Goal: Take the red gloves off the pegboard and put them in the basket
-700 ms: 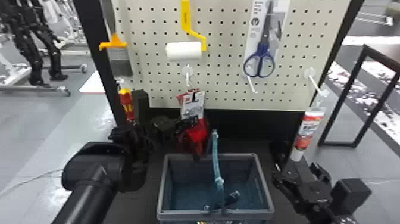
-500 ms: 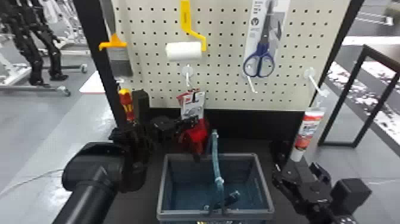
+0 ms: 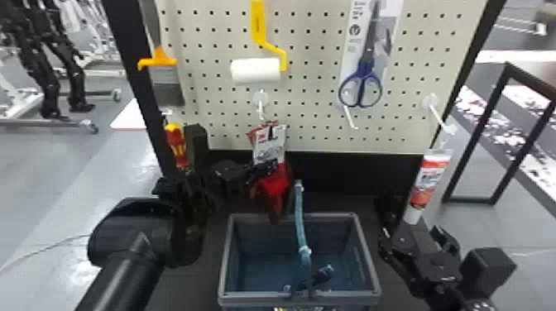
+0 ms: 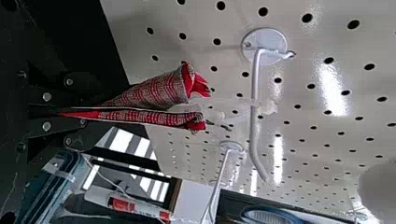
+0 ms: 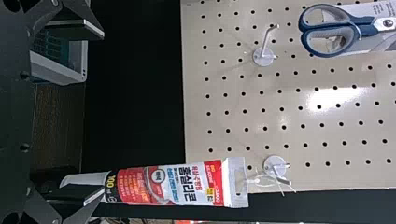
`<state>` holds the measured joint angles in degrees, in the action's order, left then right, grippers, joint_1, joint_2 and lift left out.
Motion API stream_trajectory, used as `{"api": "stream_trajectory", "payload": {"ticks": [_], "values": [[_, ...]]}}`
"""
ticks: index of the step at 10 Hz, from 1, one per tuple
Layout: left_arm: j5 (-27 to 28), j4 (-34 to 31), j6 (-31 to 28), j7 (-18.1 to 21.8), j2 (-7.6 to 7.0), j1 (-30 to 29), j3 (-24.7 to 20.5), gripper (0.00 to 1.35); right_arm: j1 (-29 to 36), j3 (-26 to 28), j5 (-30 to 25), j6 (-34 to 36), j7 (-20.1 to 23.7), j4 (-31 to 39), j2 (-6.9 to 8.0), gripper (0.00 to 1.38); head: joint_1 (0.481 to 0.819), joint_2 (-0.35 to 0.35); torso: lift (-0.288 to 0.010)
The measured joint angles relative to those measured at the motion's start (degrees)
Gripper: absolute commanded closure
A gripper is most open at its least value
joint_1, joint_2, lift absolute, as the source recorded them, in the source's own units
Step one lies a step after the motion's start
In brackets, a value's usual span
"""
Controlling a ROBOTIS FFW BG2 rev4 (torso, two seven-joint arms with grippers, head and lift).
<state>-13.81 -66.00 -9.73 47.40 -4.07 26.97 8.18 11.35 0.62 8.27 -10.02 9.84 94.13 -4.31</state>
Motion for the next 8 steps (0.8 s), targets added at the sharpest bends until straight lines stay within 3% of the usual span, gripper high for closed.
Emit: {"api": "stream_trajectory", "payload": {"ticks": [8], "values": [[-0.5,-11.8,-3.2,-3.8,1.51,-6.2,1.0,1.22,0.2,0.0,0.2,0.0,0.0,0.0,0.0,0.14,0.549,0.0,-0.1]]}}
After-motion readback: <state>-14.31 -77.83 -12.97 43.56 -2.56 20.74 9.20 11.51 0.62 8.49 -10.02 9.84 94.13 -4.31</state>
